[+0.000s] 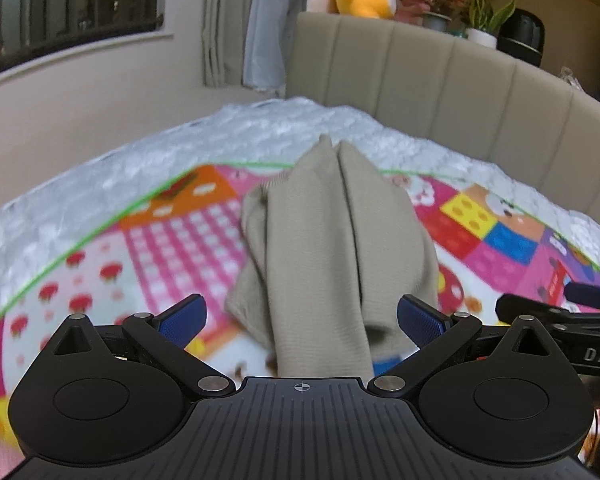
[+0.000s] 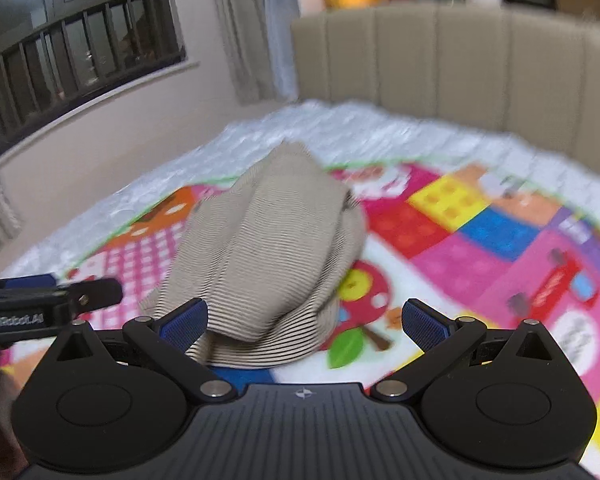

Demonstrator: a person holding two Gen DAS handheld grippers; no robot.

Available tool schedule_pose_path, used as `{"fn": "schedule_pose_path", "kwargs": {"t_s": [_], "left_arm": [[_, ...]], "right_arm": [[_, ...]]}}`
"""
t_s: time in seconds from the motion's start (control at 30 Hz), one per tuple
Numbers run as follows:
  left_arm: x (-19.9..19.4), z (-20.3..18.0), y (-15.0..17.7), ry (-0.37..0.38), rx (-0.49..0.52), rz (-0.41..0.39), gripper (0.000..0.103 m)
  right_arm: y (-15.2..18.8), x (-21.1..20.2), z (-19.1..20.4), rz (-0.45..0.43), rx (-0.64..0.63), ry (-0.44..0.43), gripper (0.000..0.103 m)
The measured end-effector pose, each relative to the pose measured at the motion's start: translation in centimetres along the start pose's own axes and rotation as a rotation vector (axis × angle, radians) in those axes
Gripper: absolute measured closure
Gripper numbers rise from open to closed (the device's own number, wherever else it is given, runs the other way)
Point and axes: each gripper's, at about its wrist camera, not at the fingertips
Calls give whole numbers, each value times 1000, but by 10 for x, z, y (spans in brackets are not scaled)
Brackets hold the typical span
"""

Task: Fold clothes
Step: 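Lower both grippers onto the folded striped shirt and grasp its edges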

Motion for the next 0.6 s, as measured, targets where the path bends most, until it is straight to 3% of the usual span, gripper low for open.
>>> {"fn": "schedule_pose_path", "kwargs": {"t_s": [0.07,0.27,0.6], "left_arm": [[9,-1,-10,8,0,-7,0],[39,3,-22,50,-23,21,0],[100,-5,-41,79,34,96,0]], "right_arm": [[-7,12,-4,30,28,-31,0],[-14,42,-6,-19,-32,58,0],[-32,91,-22,-18,-39,108,0]]}}
Point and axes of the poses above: each gripper's, at about its wrist camera, not at the fingertips, and x roughly the way its jaws point, z to its left, y to its underside, and after that the axes turned 7 degrees about -y, right-handed
